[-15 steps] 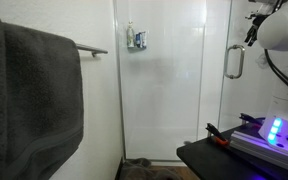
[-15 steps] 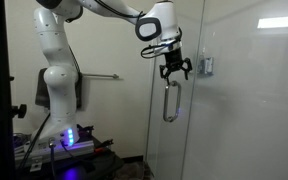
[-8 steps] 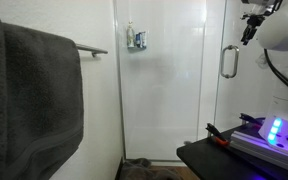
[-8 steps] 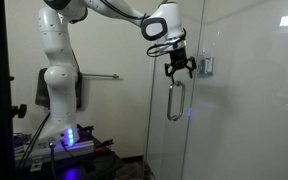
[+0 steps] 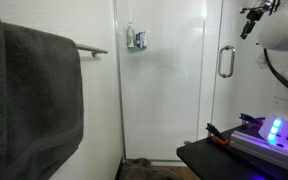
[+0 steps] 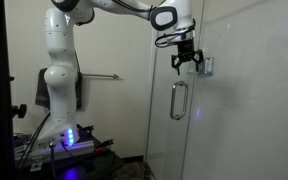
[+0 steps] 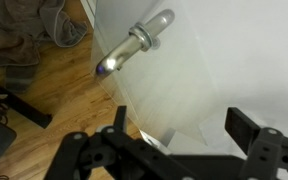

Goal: Close the shower door

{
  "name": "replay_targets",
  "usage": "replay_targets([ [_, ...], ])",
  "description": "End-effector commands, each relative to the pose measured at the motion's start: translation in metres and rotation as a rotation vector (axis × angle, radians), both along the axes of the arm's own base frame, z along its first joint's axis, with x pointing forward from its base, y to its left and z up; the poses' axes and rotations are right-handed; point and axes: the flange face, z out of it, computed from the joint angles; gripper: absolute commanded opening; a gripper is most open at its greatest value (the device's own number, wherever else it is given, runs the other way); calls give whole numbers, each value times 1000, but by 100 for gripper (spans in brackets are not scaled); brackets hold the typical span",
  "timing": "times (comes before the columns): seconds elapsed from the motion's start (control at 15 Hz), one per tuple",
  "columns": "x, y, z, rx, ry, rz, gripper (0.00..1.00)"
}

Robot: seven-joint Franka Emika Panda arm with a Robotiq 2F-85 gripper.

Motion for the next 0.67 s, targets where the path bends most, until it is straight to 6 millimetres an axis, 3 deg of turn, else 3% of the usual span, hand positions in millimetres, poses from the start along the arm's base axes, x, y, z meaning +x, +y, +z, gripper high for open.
replay_targets([
  [0.0, 22, -9, 26, 36, 2, 51, 100],
  [0.33, 43, -12, 42, 29, 28, 84, 100],
  [0.6, 59, -16, 30, 26, 60, 166, 100],
])
